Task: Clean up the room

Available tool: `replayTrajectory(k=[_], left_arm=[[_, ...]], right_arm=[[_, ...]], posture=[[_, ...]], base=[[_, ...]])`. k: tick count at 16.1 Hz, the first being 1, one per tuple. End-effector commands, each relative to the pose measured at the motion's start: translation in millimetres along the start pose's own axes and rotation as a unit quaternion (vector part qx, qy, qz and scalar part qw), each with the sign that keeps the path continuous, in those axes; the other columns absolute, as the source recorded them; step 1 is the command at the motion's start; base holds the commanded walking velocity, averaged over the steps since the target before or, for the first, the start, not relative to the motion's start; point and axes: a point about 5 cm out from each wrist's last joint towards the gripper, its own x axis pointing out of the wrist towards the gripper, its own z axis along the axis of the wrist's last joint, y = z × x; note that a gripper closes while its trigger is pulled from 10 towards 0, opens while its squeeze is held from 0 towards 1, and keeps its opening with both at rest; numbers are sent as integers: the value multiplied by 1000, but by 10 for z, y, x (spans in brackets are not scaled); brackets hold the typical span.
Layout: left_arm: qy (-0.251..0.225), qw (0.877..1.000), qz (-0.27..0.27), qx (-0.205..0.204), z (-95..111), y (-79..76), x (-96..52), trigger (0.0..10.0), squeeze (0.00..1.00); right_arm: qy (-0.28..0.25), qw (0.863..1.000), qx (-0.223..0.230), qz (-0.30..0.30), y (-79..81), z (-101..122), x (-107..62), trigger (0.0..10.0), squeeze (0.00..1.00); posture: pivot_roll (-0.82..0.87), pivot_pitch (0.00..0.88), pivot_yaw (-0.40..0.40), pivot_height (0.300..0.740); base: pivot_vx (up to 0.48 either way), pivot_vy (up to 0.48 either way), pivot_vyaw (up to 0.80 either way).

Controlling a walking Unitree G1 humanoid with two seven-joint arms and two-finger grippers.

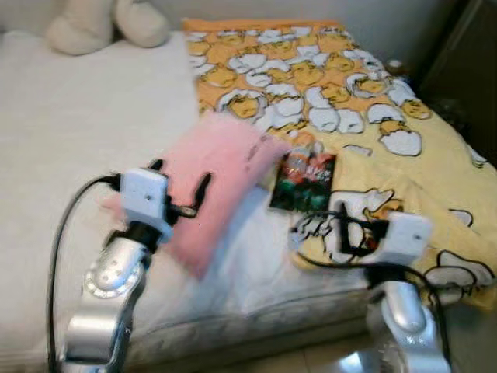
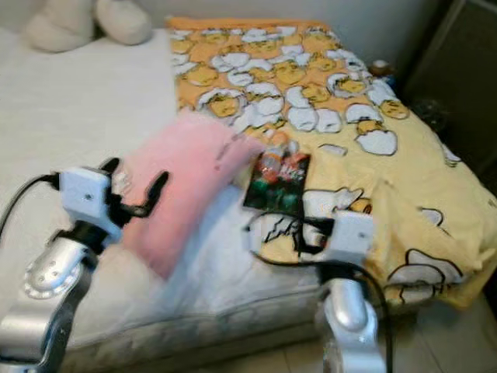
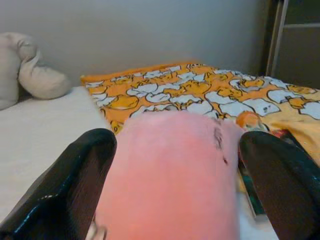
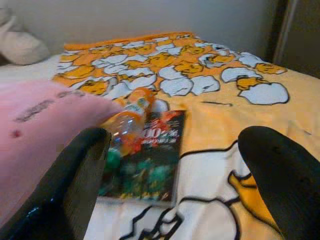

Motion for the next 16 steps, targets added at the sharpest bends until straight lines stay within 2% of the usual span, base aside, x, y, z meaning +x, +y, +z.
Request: replayTrajectory(k=[1,3,5,8,10,12,14,16], left_arm=[[-5,1000,-17,-8,23,-90,56,10000,0],[-8,999,-23,-23,34,-114,76,10000,0],[-3,1000,-20,-18,36,-123,91,10000,0],[-8,999,-32,1,111,-130,184,10000,0],[-5,998,-50,23,205,-140,261,10000,0],[-14,997,-71,34,341,-148,290,10000,0],[-17,997,-69,30,439,-104,279,10000,0],[-12,997,-70,34,443,-91,242,10000,0]], right_arm=[[8,1000,-7,-15,-103,-12,1,10000,0],[11,1000,6,-8,-72,-3,61,10000,0],[24,1000,13,2,-20,-19,171,10000,0],[51,997,55,-21,-58,-100,517,10000,0],[78,994,67,-33,-74,-220,778,10000,0],[88,993,73,-34,-45,-243,948,10000,0],[93,992,73,-35,-28,-267,1049,10000,0],[104,991,73,-29,32,-321,1109,10000,0]], posture=[[-15,0,-18,740],[-15,0,-17,740],[-13,0,-14,740],[23,0,-5,740],[49,0,5,740],[83,0,13,740],[104,14,22,740],[130,35,34,740]], base=[[480,0,0],[480,0,0],[240,0,0],[0,0,0],[0,0,0],[0,0,0],[0,0,0],[0,0,0]])
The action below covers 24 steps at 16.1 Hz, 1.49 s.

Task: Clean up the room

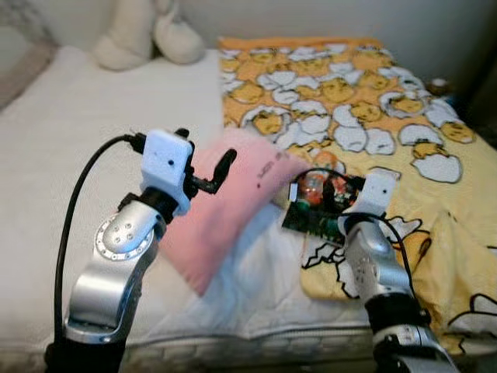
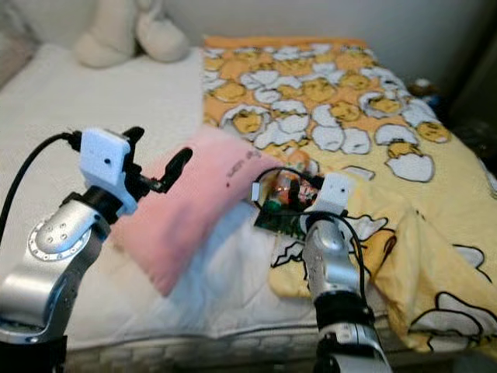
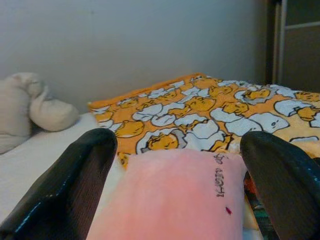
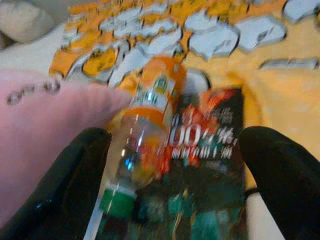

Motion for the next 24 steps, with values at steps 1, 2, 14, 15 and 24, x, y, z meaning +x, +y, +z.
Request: replayTrajectory(k=[1,2,14,15,24], left_arm=[[2,1000,-3,0,17,17,-18,10000,0],[10,1000,-5,4,17,10,-62,10000,0],[51,999,15,1,48,33,-349,10000,0],[55,998,16,0,46,31,-375,10000,0],[69,997,15,-12,44,-16,-401,10000,0]], right_arm=[[-4,1000,1,3,30,21,23,10000,0],[0,1000,-2,14,119,10,84,10000,0],[25,1000,-1,16,237,80,270,10000,0],[26,1000,-5,9,225,91,278,10000,0],[64,997,-2,-54,89,18,280,10000,0]], posture=[[130,35,34,740],[144,47,35,740],[249,120,20,740],[260,128,19,740],[248,122,7,740]], base=[[0,0,0],[0,0,0],[0,0,0],[0,0,0],[0,0,0]])
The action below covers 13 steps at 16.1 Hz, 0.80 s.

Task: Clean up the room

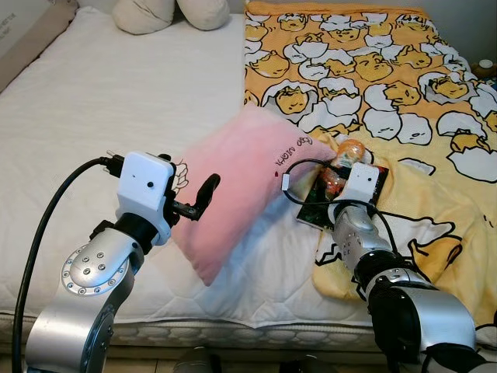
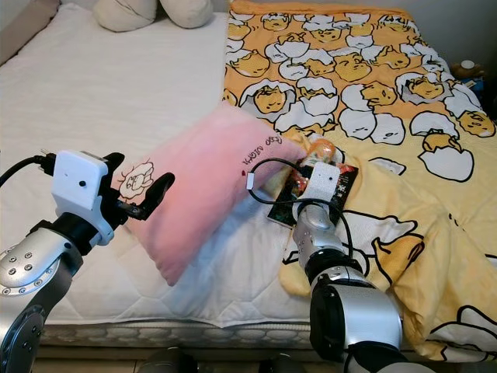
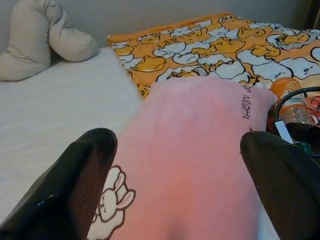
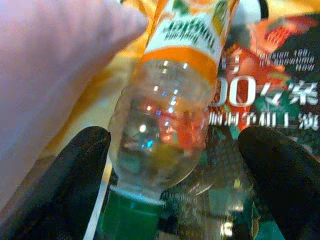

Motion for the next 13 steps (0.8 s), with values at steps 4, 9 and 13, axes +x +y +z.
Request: replayTrajectory(k=[4,9,13], left_arm=[[-2,1000,-3,-2,20,-26,22,10000,0],[-2,1000,-1,-6,12,-33,54,10000,0],[-3,1000,-2,-9,8,-36,70,10000,0]], right_arm=[[25,1000,18,3,2,6,15,0,0],[36,999,37,5,4,6,19,0,0],[48,997,63,3,-22,-39,14,0,0]], posture=[[247,117,0,740],[242,111,-7,740],[236,109,-7,740]], base=[[0,0,0],[0,0,0],[0,0,0]])
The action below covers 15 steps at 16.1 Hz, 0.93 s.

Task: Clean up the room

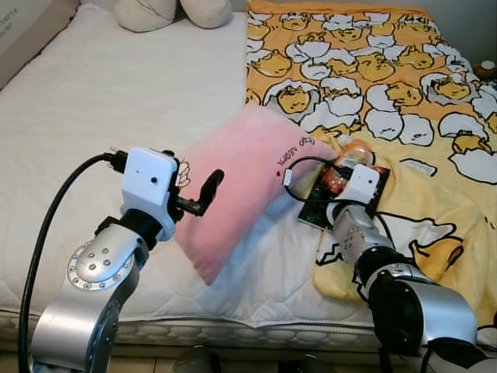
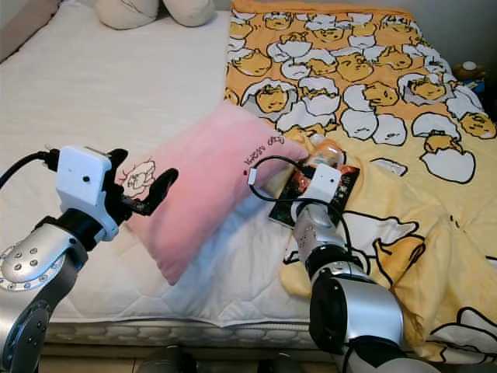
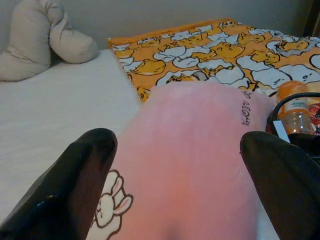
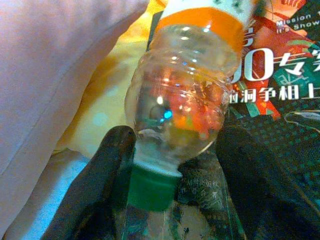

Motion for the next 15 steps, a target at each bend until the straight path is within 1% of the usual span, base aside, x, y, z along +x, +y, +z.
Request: replayTrajectory(k=[1,4,6,7,8,10,11,12,14,15], left_arm=[[5,1000,-2,-3,-24,-13,19,10000,0],[2,1000,-4,-6,-27,-24,66,10000,0],[-3,1000,-6,-9,-31,-33,112,10000,0],[-7,1000,-6,-11,-21,-39,138,10000,0],[-11,1000,-8,-12,-17,-45,164,10000,0],[-13,1000,-10,-15,-27,-51,205,10000,0],[-18,1000,-11,-19,-21,-62,234,10000,0],[-21,1000,-13,-20,-17,-70,254,10000,0],[-24,999,-15,-22,-16,-82,284,10000,0],[-24,999,-15,-23,-19,-87,291,10000,0]], right_arm=[[15,1000,1,-7,-38,-49,-2,0,0],[-4,1000,-11,-9,-32,29,6,0,0],[-34,999,-37,1,20,150,12,0,0],[-49,998,-44,7,52,210,13,0,0],[-74,995,-62,13,82,300,11,0,0],[-110,990,-88,22,127,436,4,0,0],[-135,986,-98,28,156,539,-6,0,0],[-146,984,-99,32,177,595,-10,0,0],[-141,984,-107,30,192,607,-7,0,0],[-135,983,-121,20,183,578,-3,8314,0]], posture=[[235,108,-8,740],[222,95,-11,740],[206,78,-14,740],[199,70,-17,740],[190,63,-18,740],[175,48,-20,740],[168,42,-21,740],[158,35,-22,740],[149,34,-21,740],[146,36,-18,740]], base=[[0,0,0],[0,0,0],[0,0,0],[0,0,0],[0,0,0],[0,0,0],[0,0,0],[0,0,0],[0,0,0],[0,0,0]])
